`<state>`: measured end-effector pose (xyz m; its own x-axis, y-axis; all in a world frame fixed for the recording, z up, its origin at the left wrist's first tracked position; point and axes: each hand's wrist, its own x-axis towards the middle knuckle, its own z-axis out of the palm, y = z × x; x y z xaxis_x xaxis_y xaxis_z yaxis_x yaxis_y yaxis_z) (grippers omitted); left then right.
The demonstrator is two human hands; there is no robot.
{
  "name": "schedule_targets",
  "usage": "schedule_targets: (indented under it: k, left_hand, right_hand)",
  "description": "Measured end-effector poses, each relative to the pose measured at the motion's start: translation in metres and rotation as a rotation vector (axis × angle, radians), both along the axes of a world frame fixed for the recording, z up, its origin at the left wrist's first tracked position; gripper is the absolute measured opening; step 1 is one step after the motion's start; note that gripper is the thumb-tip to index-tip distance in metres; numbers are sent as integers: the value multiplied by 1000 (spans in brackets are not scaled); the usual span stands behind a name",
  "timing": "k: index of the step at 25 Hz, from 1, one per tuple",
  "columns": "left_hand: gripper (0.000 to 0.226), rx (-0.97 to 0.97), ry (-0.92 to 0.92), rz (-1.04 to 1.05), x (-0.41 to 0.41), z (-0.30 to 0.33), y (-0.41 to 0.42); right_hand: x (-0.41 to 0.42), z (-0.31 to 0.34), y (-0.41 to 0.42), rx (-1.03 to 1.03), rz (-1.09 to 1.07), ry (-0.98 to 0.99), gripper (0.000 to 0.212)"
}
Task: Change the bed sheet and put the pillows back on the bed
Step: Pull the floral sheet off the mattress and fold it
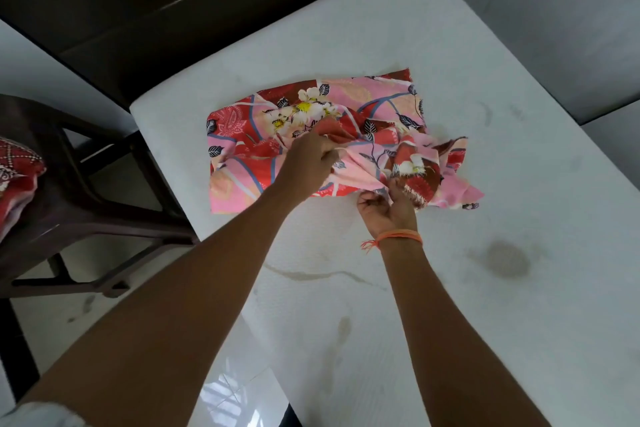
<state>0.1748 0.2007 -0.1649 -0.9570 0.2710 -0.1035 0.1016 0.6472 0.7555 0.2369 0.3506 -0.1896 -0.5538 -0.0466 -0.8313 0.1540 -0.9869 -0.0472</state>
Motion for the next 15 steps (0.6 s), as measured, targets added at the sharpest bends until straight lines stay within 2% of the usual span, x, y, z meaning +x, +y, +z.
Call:
schedule_targets:
  k: [2,3,4,5,6,7,8,9,10,11,12,13,14,15]
  left_hand:
    - [20,-84,23,-55,15,-11,7]
    - [20,-140,37,-69,24,-18,9]
    - [19,-164,56,-84,34,-23,10]
    - [24,-175,90,-117,46,-26,9]
    - [41,-206,131,-185,58,-26,9]
    - [63,-268,187,-279,69,-28,8]
    - [77,-360,247,-359,78,-32,6]
    - [74,-435,302,-390,82,-35,4]
    - [59,-475,322,-373,82,-37,4]
    - [41,-490,303,-321,78,-39,5]
    - [29,-481,243,-260,73,-37,5]
    - [20,-459,160,-233,67,-35,7]
    - [15,-423,68,-232,64,-34,8]
    - [17,-390,5,-224,60,-34,11]
  right_hand:
    - [3,0,14,-163,-109,-116,8]
    - [5,1,18,-197,-145,-173,10]
    - [9,1,21,-193,-137,-205,24]
    - [11,5,22,-158,-124,-179,29]
    - [14,10,22,-52,-102,-107,24]
    - [16,17,18,152,-55,-25,19]
    - [19,21,14,446,22,51,18]
    - [23,23,8,720,148,135,21]
    - [27,20,3,906,285,162,24]
    - [30,15,1,991,369,139,27]
    - [34,14,4,995,358,104,32]
    - [36,11,11,953,302,63,38]
    - [39,7,20,1004,243,25,47]
    - [42,2,29,1191,264,20,55]
